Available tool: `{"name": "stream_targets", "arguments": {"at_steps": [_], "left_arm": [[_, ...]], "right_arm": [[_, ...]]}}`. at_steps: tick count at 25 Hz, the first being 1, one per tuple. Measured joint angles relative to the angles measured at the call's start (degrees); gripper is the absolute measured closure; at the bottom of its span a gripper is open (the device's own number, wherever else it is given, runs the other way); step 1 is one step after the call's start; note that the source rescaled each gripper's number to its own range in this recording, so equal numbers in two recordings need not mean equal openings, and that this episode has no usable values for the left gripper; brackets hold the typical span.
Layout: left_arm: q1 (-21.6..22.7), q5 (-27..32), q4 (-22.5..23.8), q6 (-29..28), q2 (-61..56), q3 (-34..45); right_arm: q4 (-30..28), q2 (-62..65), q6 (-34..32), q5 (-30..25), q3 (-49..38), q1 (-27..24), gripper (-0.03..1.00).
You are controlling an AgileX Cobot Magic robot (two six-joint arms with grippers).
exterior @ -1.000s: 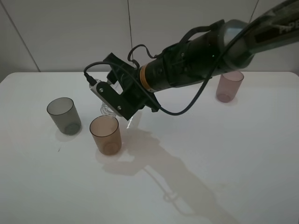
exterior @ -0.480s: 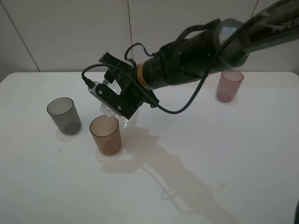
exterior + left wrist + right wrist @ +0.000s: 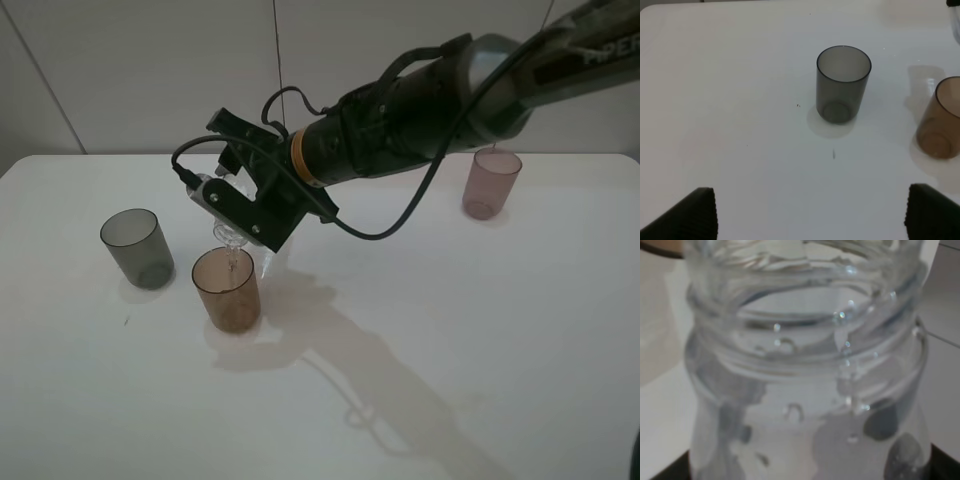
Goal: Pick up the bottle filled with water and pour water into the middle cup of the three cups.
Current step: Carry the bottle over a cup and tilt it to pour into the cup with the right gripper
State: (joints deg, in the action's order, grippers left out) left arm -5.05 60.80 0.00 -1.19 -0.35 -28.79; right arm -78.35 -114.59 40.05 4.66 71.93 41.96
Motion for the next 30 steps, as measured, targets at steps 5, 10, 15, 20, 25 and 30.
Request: {"name": "stream_targets", "arguments": {"at_steps": [5,10,15,20,25,30], "left_arm": [[0.0,0.0,0.0,0.0,0.0,0.0],[0.0,0.0,0.0,0.0,0.0,0.0],[0.0,0.0,0.0,0.0,0.0,0.0],[0.0,0.0,0.0,0.0,0.0,0.0],[0.0,0.0,0.0,0.0,0.0,0.0],[0.0,0.0,0.0,0.0,0.0,0.0]], "right_arm": [[-0.7,0.0,0.1,0.1,0.8,0.0,0.92],[-1.2,0.0,0.1,0.1,1.1,0.0,0.92],[-1.6,0.0,0.1,0.1,1.2,0.0,0.92],[-2.7,0.0,0.1,0.1,1.2,0.0,0.92],[-4.0,0.0,0.1,0.1,1.2,0.0,0.92],[-5.1,0.0,0.1,0.1,1.2,0.0,0.92]]}}
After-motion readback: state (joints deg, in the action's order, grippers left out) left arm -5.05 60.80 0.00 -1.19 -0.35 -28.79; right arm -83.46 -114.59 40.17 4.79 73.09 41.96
